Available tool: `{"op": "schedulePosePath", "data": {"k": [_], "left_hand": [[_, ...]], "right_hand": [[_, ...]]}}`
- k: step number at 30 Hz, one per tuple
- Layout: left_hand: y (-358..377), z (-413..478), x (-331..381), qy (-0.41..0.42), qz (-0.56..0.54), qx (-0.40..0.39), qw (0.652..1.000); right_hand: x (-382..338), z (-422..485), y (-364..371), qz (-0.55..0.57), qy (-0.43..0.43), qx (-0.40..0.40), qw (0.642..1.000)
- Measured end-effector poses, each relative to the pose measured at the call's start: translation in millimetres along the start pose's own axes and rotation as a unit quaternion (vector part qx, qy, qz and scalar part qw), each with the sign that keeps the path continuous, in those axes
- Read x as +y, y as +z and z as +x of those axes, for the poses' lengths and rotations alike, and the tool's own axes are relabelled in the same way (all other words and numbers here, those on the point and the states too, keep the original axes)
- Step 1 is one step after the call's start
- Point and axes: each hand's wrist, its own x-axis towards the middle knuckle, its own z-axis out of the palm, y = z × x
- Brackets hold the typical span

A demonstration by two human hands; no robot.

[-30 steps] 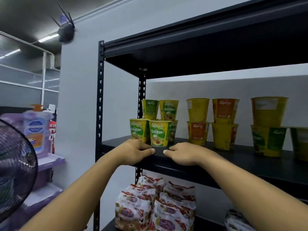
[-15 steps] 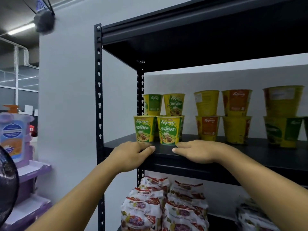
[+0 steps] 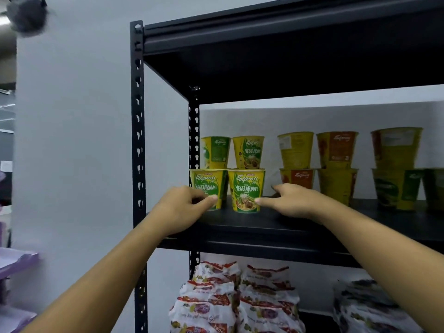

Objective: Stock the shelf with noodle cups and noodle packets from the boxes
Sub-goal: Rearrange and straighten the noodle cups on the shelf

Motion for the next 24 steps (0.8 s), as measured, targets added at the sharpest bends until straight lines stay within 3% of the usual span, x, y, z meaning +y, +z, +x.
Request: {"op": "schedulePosePath", "data": {"k": [7, 16, 24], "left_hand": [[-2.9, 29.2, -22.4, -0.009, -0.056, 0.160, 0.986], [6.1, 58.1, -21.6, -0.020, -0.067, 0.059, 0.996], [11.1, 64.2, -19.8, -0.027, -0.094, 0.130, 0.987]], "right_hand": [[-17.6, 17.1, 16.8, 0.197, 0.013, 0.039, 0.980], [-10.7, 33.7, 34.9, 0.187, -0.011, 0.054, 0.981], [-7.8, 36.1, 37.3, 0.177, -0.023, 0.064, 0.982]]}}
